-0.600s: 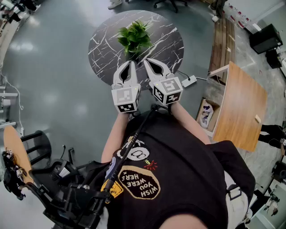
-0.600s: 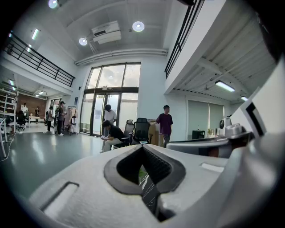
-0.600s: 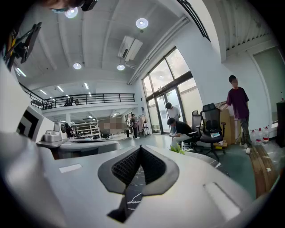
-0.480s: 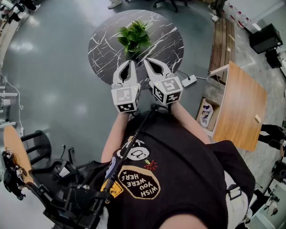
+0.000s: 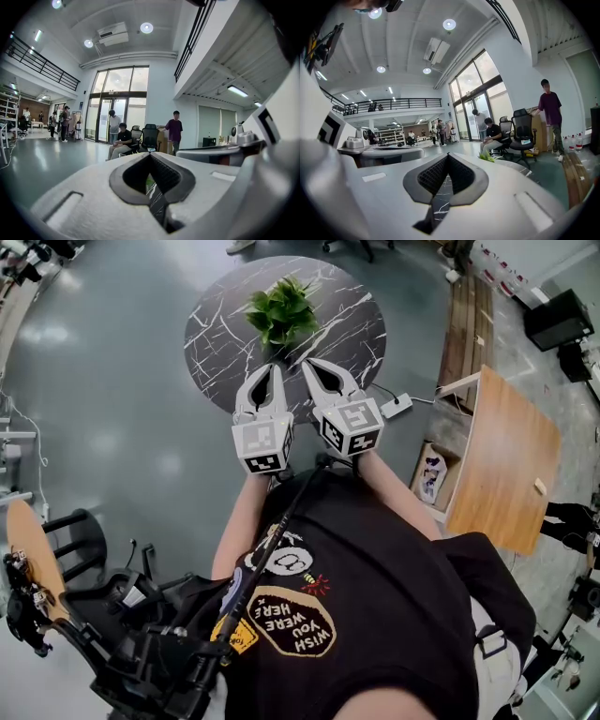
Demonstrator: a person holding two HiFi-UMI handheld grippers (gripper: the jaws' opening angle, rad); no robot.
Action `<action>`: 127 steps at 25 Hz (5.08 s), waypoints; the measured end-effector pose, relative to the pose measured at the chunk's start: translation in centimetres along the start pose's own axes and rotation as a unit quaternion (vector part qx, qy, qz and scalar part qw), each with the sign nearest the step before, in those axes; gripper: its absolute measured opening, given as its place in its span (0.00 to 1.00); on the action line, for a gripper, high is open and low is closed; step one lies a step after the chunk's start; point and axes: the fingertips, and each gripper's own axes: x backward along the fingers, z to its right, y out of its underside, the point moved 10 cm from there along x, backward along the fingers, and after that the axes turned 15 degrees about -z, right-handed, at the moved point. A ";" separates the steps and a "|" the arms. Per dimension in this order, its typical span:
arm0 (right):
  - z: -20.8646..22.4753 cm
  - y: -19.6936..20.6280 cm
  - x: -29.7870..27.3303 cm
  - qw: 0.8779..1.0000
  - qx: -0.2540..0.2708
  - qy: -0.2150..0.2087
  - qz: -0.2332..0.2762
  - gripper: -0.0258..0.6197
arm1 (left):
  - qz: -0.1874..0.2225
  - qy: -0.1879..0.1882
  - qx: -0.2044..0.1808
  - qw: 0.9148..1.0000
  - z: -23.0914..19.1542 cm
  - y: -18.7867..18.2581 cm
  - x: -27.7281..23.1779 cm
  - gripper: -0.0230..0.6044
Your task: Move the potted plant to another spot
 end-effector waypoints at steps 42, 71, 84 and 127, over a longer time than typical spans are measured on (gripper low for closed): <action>8.7 10.0 -19.1 0.997 0.003 -0.031 -0.069 0.53 | -0.044 0.000 0.044 0.998 -9.9 7.4 -16.4 0.04; 15.2 18.1 -40.4 0.990 0.010 0.082 -0.114 0.80 | -0.102 -0.038 0.061 0.992 -19.2 15.2 -26.7 0.04; 16.0 18.2 -40.2 0.989 0.003 0.092 -0.113 0.80 | -0.104 -0.022 0.054 0.993 -18.7 15.7 -26.4 0.04; 39.6 18.3 -29.6 0.960 -0.084 0.248 -0.099 0.80 | -0.122 0.085 0.004 0.989 -5.5 14.0 -33.7 0.04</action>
